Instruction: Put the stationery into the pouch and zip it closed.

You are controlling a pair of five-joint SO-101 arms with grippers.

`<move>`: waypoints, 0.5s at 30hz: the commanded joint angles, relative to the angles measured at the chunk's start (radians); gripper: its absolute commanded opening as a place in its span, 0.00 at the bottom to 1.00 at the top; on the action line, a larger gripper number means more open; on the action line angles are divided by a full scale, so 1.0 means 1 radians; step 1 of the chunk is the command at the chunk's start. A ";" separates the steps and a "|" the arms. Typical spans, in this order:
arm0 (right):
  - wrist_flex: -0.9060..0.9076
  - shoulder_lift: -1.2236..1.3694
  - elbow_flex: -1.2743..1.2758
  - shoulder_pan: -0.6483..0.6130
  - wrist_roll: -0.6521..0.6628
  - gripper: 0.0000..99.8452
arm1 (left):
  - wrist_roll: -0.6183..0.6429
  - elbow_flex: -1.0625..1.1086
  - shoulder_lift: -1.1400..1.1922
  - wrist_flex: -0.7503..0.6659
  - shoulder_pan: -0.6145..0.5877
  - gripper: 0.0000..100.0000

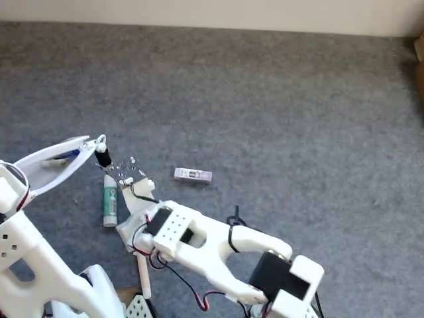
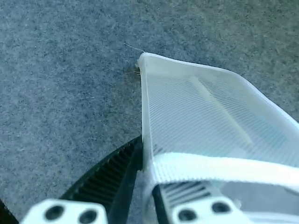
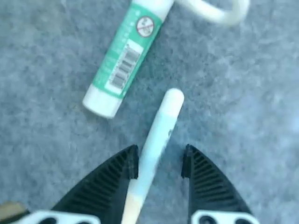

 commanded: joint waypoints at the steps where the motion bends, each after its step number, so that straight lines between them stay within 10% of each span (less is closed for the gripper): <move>1: 0.004 0.028 -0.102 0.045 0.012 0.15 | 0.014 -0.013 -0.005 -0.026 -0.005 0.01; 15: 0.260 0.222 -0.306 0.047 0.032 0.05 | 0.011 -0.012 -0.005 -0.018 -0.005 0.01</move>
